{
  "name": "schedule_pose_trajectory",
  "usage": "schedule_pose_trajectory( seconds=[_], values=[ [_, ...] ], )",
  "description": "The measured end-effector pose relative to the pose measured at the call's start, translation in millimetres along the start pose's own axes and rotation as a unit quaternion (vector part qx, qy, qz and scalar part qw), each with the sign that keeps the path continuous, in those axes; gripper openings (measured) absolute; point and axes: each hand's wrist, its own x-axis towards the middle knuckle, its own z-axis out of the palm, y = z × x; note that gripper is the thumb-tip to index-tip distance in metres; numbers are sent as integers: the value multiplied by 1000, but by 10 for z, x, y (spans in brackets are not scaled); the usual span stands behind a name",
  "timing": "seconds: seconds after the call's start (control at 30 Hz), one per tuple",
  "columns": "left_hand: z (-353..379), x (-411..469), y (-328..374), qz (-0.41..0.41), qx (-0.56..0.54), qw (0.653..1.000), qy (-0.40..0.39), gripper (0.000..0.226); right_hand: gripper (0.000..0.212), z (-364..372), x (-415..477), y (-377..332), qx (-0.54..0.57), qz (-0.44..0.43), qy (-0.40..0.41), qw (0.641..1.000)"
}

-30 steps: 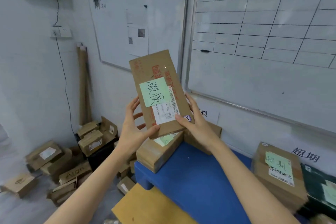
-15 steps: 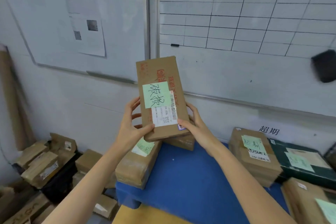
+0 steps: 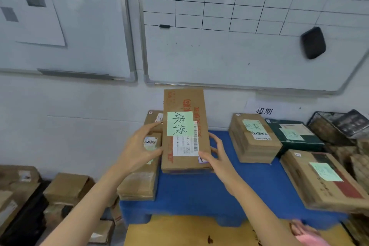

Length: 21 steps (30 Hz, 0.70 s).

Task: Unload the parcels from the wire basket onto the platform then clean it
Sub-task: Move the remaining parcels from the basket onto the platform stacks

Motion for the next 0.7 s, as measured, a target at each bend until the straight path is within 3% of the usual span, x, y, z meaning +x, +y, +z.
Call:
schedule_pose_trajectory(
  seconds=[0.17,0.33,0.7],
  values=[
    [24,-47,-255,2,115,993,0,67,51,-55,-235,366,25,95,39,994],
    [68,-109,-427,12,264,964,3,78,55,-36,-296,617,0,152,38,988],
    [63,-263,-566,-4,278,960,-5,80,61,253,13,841,-41,217,7,975]
  ],
)
